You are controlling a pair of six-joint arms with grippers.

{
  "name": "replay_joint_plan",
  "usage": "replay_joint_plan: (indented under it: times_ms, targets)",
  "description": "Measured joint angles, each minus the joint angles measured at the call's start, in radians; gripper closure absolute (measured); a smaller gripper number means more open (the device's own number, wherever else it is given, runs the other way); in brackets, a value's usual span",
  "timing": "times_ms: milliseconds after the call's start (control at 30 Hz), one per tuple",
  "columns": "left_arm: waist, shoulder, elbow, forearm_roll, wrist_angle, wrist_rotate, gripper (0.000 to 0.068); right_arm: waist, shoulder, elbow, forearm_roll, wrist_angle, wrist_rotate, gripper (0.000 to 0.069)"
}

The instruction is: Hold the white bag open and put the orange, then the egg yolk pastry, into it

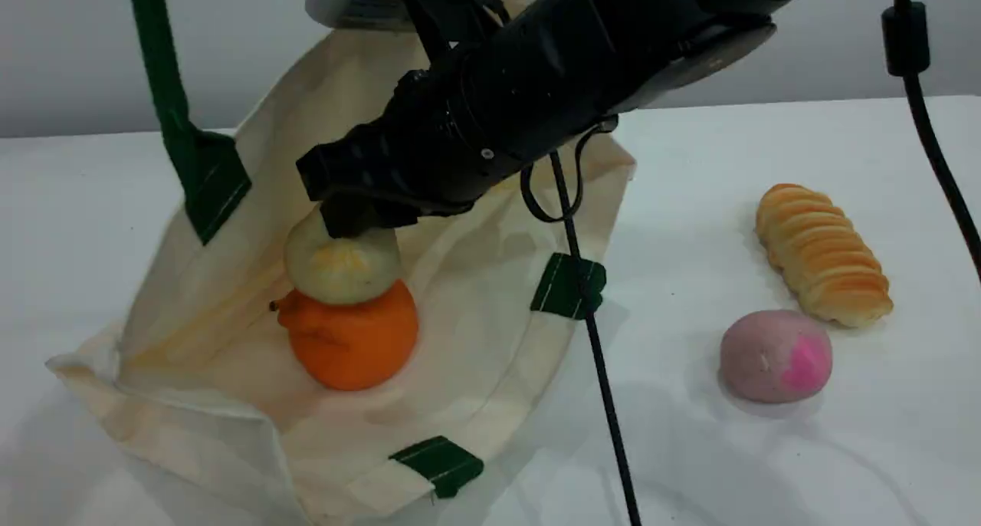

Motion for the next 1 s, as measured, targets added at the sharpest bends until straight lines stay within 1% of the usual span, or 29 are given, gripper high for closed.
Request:
replay_joint_plan:
  times_ms: [33, 133, 200, 267, 333, 467, 600, 800, 1000]
  targets:
    - [0.0, 0.0, 0.0, 0.0, 0.0, 0.0, 0.0617, 0.0, 0.0, -0.003, 0.001, 0.004, 0.0, 0.0468]
    - [0.0, 0.0, 0.0, 0.001, -0.002, 0.0, 0.0617, 0.0, 0.0, -0.003, 0.001, 0.023, 0.0, 0.0355]
    - [0.0, 0.0, 0.0, 0.008, -0.004, 0.0, 0.0617, 0.0, -0.001, -0.003, 0.001, 0.023, 0.0, 0.0295]
    - [0.0, 0.0, 0.0, 0.008, -0.004, 0.0, 0.0617, 0.0, -0.003, -0.003, 0.001, 0.02, 0.0, 0.0251]
    - [0.0, 0.0, 0.0, 0.008, -0.006, 0.0, 0.0617, -0.001, -0.009, -0.003, 0.001, 0.019, 0.0, 0.0227]
    - [0.0, 0.0, 0.0, 0.016, -0.013, 0.0, 0.0617, -0.001, -0.035, 0.002, 0.0, 0.006, 0.0, 0.0217]
    - [0.0, 0.0, 0.0, 0.018, -0.021, 0.0, 0.0617, -0.002, -0.075, 0.027, 0.0, -0.042, 0.0, 0.0217]
    - [0.0, 0.0, 0.0, 0.035, -0.027, 0.0, 0.0617, -0.003, -0.172, 0.126, 0.002, -0.149, 0.0, 0.0216]
    - [0.0, 0.0, 0.0, 0.042, -0.027, 0.0, 0.0617, -0.003, -0.318, 0.244, -0.039, -0.129, -0.001, 0.0218]
